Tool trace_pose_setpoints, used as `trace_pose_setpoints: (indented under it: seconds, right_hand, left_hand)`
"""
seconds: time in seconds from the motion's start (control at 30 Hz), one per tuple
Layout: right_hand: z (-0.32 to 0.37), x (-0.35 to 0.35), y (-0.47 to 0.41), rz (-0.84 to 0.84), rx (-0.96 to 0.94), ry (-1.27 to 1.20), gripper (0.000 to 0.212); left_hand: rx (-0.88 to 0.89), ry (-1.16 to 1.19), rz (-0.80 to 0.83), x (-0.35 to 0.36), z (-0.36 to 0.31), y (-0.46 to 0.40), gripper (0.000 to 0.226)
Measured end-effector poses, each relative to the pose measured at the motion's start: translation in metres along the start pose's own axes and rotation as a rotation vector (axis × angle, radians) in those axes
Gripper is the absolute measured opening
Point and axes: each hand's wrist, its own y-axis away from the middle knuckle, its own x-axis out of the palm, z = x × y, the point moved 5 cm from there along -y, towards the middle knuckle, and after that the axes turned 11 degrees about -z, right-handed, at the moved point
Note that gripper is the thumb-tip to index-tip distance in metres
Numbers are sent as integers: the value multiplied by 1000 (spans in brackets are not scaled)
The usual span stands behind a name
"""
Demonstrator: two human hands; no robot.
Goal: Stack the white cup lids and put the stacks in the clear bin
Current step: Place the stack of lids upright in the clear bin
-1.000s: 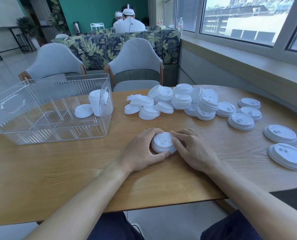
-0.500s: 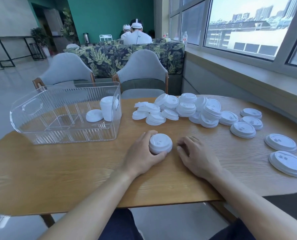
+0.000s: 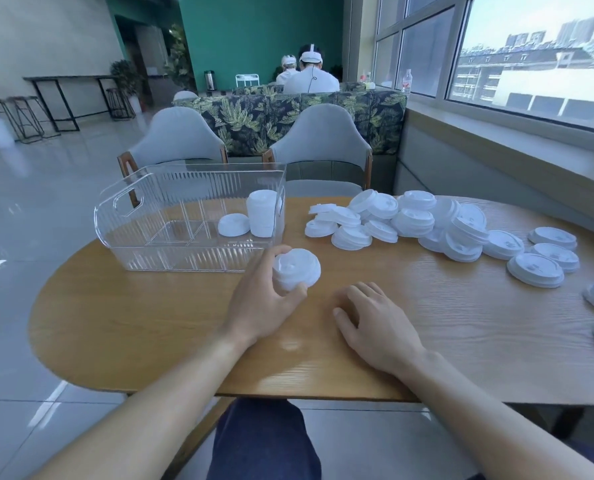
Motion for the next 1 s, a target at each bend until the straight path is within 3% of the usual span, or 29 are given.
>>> trace_pose_setpoints:
  seconds: [0.37,0.63,1.0]
  right_hand:
    - [41,47,-39,35,-29,-43,29]
    - [39,74,-75,20,-8,-35,27]
    - [38,91,-93,50,-15,5,24]
  left_hand:
    - [-12,-19,-130,-72,54,-71,68]
    - [-138,-121,36,-65,113,-138,78]
    - [-170,-160,186,-44,159,-206,58]
